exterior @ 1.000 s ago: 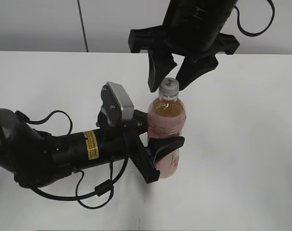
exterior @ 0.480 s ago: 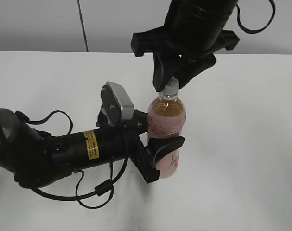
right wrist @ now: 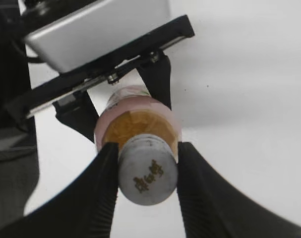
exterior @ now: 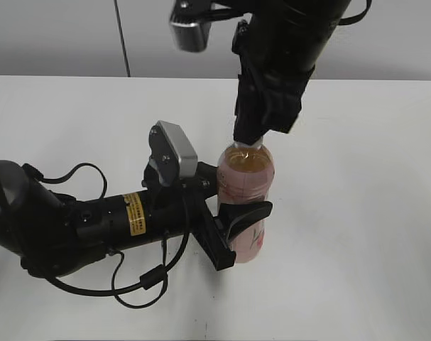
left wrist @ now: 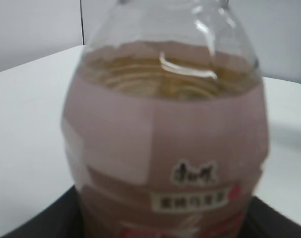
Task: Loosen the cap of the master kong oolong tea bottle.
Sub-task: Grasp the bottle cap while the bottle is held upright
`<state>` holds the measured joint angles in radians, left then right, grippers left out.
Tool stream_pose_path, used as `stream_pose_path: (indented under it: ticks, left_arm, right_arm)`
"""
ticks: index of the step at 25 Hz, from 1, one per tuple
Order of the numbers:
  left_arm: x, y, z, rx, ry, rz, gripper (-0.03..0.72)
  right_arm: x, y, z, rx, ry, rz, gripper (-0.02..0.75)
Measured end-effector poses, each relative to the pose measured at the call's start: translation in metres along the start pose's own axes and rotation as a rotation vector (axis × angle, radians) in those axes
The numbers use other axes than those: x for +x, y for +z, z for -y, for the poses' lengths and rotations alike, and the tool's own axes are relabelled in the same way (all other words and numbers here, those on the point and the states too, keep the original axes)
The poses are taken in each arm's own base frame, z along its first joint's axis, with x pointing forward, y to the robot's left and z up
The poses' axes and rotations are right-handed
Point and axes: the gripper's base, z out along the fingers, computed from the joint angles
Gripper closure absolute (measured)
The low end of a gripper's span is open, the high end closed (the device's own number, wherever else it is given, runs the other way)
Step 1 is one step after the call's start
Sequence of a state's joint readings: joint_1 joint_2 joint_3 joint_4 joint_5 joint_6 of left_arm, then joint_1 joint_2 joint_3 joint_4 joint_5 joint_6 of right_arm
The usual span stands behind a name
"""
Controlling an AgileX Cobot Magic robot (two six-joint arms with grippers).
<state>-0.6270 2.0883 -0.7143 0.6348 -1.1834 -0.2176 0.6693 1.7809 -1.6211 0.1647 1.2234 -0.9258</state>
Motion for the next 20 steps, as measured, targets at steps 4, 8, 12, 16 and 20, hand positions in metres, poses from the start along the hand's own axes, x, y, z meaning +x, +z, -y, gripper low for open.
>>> stream_pose_path:
  ticks: [4,8,12,16,20]
  left_arm:
    - [0.0,0.0,0.0,0.0,0.0,0.0,0.306]
    - [0.0,0.0,0.0,0.0,0.0,0.0,0.306]
    - [0.0,0.0,0.0,0.0,0.0,0.0,0.306]
    - [0.0,0.0,0.0,0.0,0.0,0.0,0.306]
    - [0.0,0.0,0.0,0.0,0.0,0.0,0.306]
  right_arm:
    - [0.0001,0.0,-0.0003,-0.003,-0.254,-0.001,0.463]
    - [0.0,0.0,-0.0005,-0.004,-0.299,-0.001,0.463]
    - [-0.0002,0.0,-0.0005,-0.004,-0.285,0.0,0.438]
    - [0.0,0.0,-0.0001,0.001,-0.218,-0.003,0.312]
    - [0.0,-0.0014,-0.0004,0.004,-0.07,-0.001,0.225]
